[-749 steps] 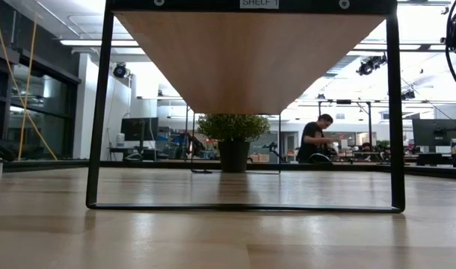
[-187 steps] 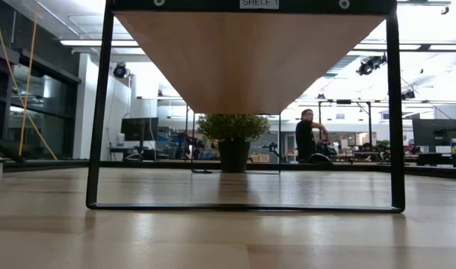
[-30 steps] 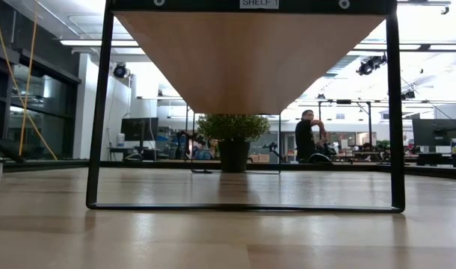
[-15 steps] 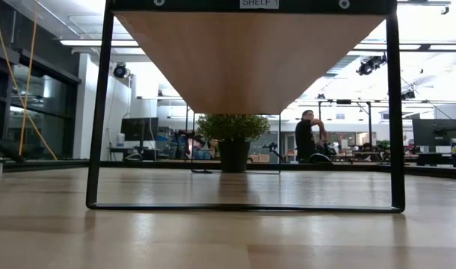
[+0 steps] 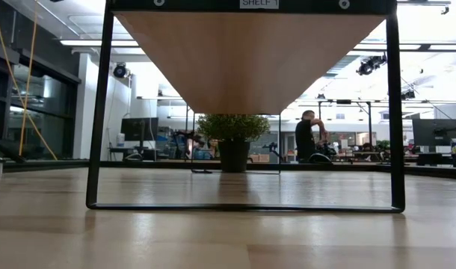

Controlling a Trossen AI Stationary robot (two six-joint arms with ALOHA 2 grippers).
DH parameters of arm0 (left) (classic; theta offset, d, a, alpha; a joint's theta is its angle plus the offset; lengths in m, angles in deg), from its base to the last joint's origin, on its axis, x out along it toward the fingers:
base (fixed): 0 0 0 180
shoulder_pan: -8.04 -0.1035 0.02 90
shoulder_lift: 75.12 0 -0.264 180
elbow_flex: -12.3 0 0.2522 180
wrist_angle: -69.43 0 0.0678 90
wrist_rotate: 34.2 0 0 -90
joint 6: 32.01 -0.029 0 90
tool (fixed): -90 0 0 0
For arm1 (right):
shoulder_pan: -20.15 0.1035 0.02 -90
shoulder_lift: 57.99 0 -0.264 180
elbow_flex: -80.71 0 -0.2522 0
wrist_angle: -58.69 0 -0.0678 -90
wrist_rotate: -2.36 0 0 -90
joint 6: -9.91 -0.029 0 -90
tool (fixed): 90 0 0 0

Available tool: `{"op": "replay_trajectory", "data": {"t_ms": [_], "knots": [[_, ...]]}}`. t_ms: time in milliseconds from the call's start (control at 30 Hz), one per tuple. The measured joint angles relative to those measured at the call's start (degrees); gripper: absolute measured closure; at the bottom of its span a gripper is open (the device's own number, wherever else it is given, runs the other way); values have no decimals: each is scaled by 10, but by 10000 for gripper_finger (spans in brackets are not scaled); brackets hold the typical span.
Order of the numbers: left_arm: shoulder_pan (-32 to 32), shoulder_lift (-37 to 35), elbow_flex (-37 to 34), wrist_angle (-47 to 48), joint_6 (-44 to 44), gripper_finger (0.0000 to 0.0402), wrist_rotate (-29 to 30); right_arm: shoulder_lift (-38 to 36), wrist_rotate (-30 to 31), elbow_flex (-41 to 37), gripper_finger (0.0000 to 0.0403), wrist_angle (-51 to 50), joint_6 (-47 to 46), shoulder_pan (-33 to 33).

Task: Pick and place flowers into a vace then onto a shelf
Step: Put the transparent vase on the shelf

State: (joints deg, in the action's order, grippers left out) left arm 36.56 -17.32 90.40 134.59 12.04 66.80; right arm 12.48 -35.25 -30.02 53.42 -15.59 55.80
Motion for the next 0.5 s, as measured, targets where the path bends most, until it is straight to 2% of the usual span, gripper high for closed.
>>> {"op": "replay_trajectory", "data": {"t_ms": [300, 400, 500], "knots": [[0, 0, 0, 52, 17, 32, -1, 9, -118, 2, 240, -6, -6, -78], [0, 0, 0, 66, 27, 32, 0, 37, -142, 38, 240, -72, -22, -90], [0, 0, 0, 68, 28, 32, 0, 78, -153, 113, 240, -166, -21, -95]]}}
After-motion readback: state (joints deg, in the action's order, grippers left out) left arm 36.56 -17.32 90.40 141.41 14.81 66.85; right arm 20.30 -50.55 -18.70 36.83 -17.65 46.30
